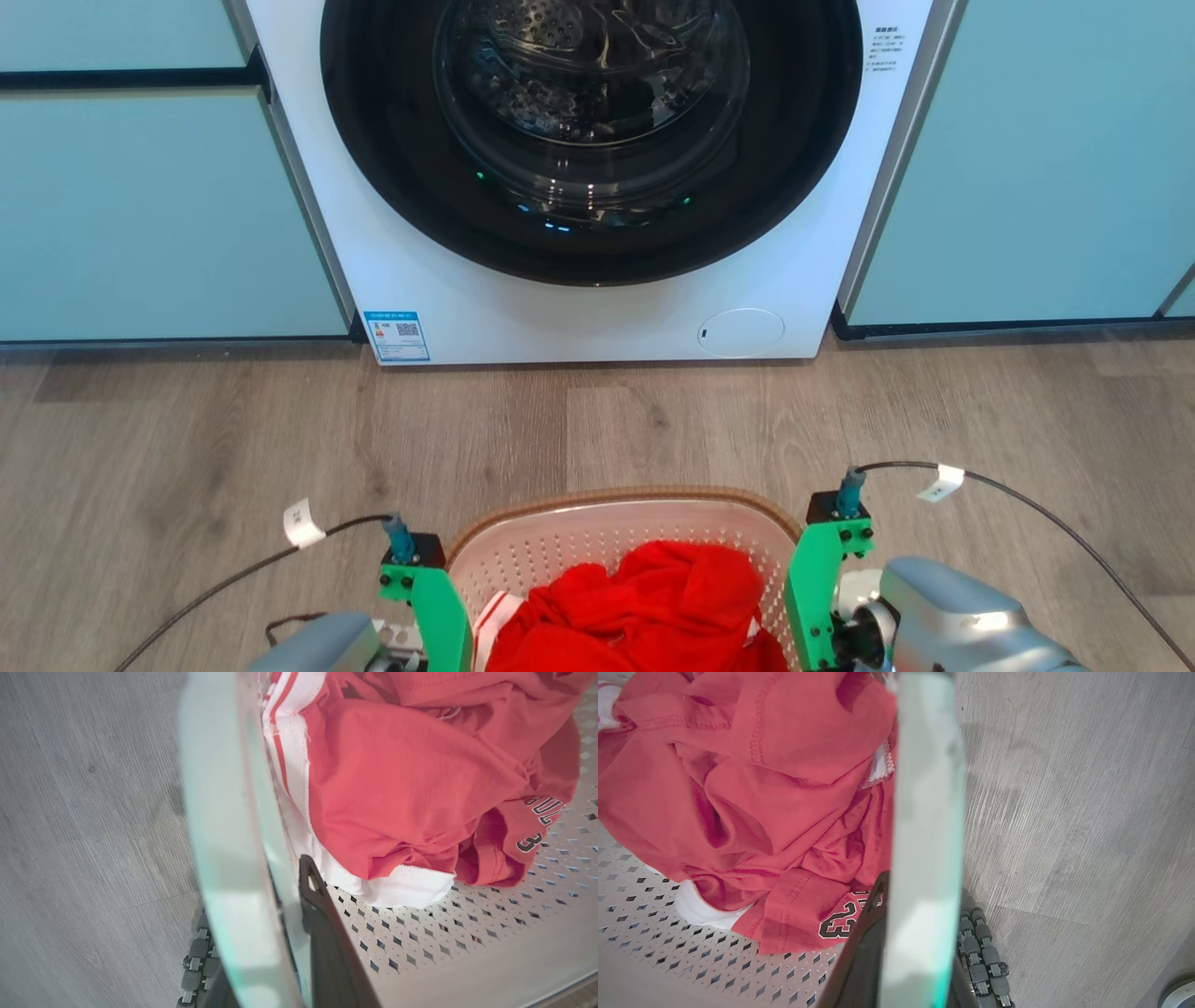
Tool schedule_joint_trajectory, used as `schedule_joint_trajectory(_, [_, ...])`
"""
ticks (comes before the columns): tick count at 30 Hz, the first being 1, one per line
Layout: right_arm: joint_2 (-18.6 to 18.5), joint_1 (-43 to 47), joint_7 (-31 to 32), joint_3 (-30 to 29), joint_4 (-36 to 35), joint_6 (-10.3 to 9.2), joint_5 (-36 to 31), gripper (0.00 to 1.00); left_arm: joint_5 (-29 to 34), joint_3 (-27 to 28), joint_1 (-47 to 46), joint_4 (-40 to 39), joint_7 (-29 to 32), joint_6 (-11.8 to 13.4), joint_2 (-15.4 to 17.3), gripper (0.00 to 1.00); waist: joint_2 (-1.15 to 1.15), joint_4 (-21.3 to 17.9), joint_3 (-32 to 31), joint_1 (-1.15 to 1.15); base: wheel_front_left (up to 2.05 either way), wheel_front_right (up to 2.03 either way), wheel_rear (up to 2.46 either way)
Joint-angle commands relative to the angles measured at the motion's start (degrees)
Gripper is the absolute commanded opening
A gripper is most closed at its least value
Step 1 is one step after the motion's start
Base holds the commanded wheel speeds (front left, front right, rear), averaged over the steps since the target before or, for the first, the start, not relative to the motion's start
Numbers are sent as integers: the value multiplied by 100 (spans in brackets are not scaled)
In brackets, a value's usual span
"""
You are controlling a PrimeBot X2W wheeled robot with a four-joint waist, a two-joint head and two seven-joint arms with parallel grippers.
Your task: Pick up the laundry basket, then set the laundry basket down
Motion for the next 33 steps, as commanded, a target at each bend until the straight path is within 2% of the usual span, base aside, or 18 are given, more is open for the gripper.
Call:
schedule_joint_trajectory(1, [121,-279,-129,42,-176,18,63,0,-27,58,-375,-188,-38,-94,-89,0,0,8,2,0,0,0,0])
schedule_joint_trajectory(33, [122,-382,-275,340,-111,18,377,0,-61,27,-431,-161,-54,-95,-107,0,0,39,-15,0,0,0,0])
